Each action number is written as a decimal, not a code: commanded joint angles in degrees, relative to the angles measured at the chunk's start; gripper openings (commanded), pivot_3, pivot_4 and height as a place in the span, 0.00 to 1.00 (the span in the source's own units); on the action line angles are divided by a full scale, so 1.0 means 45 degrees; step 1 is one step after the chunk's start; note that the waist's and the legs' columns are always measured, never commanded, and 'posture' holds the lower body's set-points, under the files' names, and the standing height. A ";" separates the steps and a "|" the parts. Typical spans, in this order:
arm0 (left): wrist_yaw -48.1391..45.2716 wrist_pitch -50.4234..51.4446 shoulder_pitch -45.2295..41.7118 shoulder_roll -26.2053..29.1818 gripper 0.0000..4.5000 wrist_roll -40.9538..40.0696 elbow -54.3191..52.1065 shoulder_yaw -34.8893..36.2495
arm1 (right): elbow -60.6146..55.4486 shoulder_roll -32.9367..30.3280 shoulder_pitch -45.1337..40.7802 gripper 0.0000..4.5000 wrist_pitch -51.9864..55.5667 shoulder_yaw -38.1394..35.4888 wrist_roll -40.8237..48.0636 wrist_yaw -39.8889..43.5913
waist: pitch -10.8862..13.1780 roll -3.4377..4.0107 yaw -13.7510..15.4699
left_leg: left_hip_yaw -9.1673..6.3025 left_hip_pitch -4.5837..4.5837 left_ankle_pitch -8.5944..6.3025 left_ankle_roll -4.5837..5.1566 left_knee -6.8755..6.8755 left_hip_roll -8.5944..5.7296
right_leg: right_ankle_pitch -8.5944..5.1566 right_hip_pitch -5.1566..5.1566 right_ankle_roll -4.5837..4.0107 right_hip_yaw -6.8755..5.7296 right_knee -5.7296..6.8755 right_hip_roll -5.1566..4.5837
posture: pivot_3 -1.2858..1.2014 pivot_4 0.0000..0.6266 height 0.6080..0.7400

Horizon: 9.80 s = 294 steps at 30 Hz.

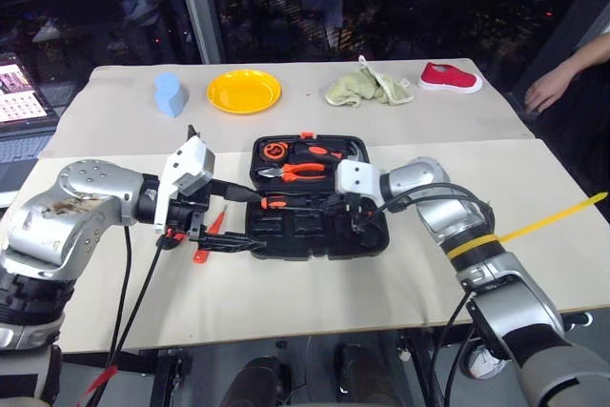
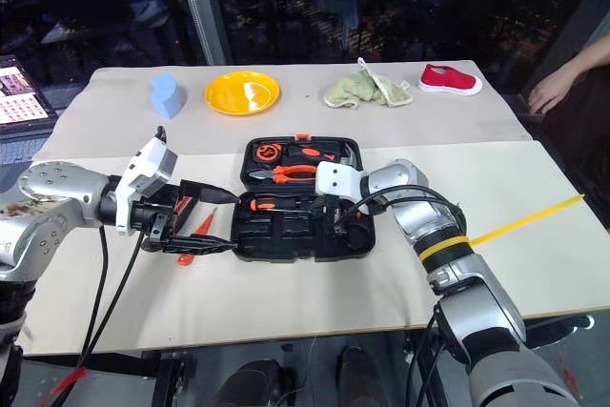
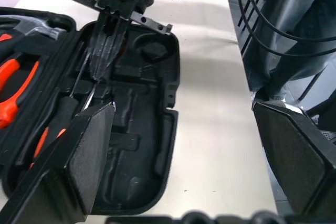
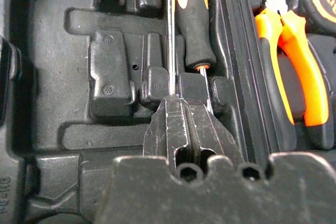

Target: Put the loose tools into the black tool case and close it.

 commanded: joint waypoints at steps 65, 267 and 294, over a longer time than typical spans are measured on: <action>0.1344 0.1398 0.1500 0.0684 1.00 -0.0165 -0.0358 0.2705 | -0.7032 -0.2849 0.4123 0.31 0.4478 -0.4014 0.5304 -0.0455 | 0.0005 -0.0014 0.0122 | -0.0018 -0.0009 0.0008 0.0024 -0.0045 -0.0010 | 0.0007 0.0034 0.0012 -0.0022 -0.0113 0.0008 | 0.52 0.24 1.00; -0.0083 -0.6977 -0.2349 -0.5752 0.01 0.6353 0.9168 -0.2260 | -0.9768 -0.4813 0.8979 1.00 0.2398 -0.5323 1.0064 -0.8358 | 0.0007 -0.0056 0.0333 | 0.0035 0.0075 -0.0098 0.0185 0.0196 -0.0007 | 0.0066 0.0205 0.0095 0.0014 -0.0188 -0.0093 | 0.52 0.24 1.00; -0.0592 -0.2152 -0.1999 -0.2661 0.34 0.3061 0.5545 0.0787 | -0.7891 -0.4812 0.6822 1.00 0.1923 -0.4031 0.9235 -0.6760 | -0.0016 -0.0022 0.0134 | 0.0043 0.0068 -0.0101 0.0191 0.0192 -0.0004 | 0.0066 0.0183 0.0095 0.0019 -0.0188 -0.0017 | 0.52 0.24 1.00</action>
